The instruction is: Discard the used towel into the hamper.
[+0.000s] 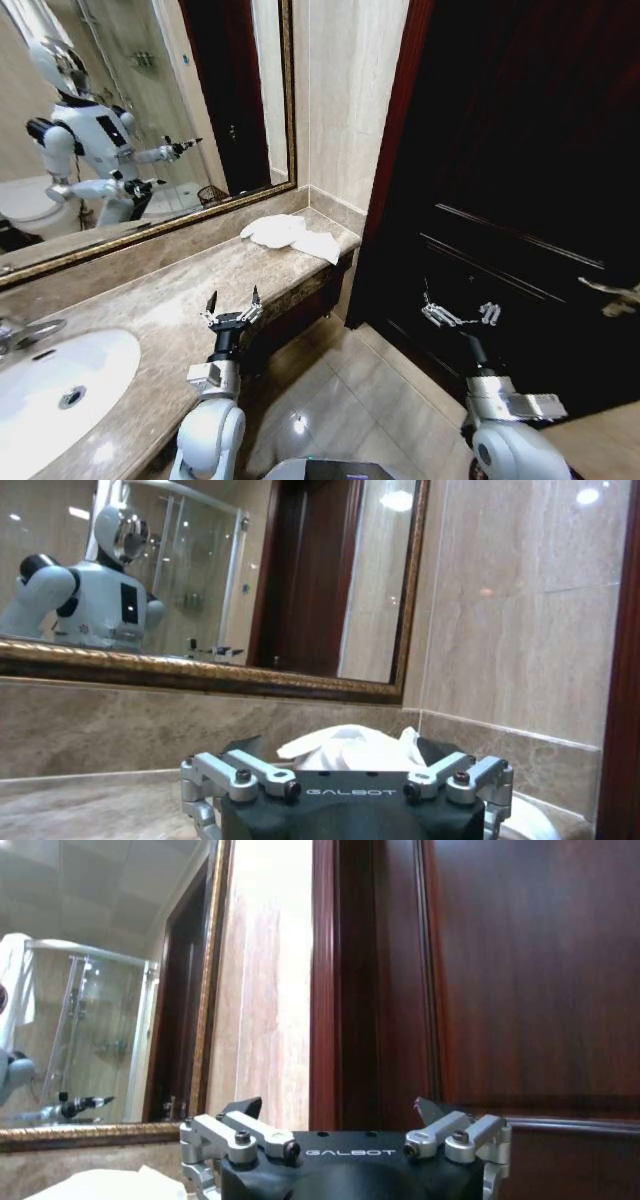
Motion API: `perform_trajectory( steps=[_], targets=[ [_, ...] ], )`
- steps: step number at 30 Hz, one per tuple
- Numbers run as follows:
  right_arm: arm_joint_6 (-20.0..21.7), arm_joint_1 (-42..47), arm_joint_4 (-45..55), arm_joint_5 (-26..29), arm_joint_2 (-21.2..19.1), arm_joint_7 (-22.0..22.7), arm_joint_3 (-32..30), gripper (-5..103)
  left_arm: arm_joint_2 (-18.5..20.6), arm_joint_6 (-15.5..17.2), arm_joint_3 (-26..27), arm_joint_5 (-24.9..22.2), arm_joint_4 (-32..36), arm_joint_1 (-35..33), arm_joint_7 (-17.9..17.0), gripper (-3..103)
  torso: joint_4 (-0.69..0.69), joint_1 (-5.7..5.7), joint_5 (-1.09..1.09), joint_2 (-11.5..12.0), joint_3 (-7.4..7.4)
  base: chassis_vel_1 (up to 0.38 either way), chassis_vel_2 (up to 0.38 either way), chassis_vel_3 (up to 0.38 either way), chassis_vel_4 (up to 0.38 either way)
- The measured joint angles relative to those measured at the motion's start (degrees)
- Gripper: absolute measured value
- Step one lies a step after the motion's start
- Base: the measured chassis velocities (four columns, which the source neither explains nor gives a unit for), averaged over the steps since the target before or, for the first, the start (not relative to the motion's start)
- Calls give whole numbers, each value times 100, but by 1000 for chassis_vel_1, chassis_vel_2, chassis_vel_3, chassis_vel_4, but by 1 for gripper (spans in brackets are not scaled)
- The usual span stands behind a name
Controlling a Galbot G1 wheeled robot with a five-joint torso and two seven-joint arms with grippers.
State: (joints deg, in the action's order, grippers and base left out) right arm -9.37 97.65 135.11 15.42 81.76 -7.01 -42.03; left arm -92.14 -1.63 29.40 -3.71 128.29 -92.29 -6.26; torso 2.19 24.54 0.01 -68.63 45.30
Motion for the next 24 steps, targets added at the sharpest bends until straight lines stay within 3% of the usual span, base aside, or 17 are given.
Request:
perform_trajectory(
  steps=[8, 10, 17, 24],
  targets=[
    [-98, -80, -120, -7, -39, 90, -30, 100, 0, 382, -30, -22, -149, 411, -70, 100, -1, -1, -3, -1, 0, -163, 167, 159, -166],
    [-193, -69, -210, -8, -55, 119, -22, 100, 0, 735, 15, -68, -247, 761, -196, 100, 1, 3, 1, 0, 1, -156, 203, 167, -151],
    [-283, 59, -315, -27, -167, 15, -136, 100, 0, 1336, -55, 59, -836, 1596, -475, 100, -3, 3, -2, 2, 1, -96, 81, 81, -29],
    [-342, 274, -291, -178, -142, -8, -189, 100, 0, 1396, -90, -79, -1587, 2210, -614, 100, 1, -4, -1, -1, -1, 43, -23, -38, 12]
  ],
)
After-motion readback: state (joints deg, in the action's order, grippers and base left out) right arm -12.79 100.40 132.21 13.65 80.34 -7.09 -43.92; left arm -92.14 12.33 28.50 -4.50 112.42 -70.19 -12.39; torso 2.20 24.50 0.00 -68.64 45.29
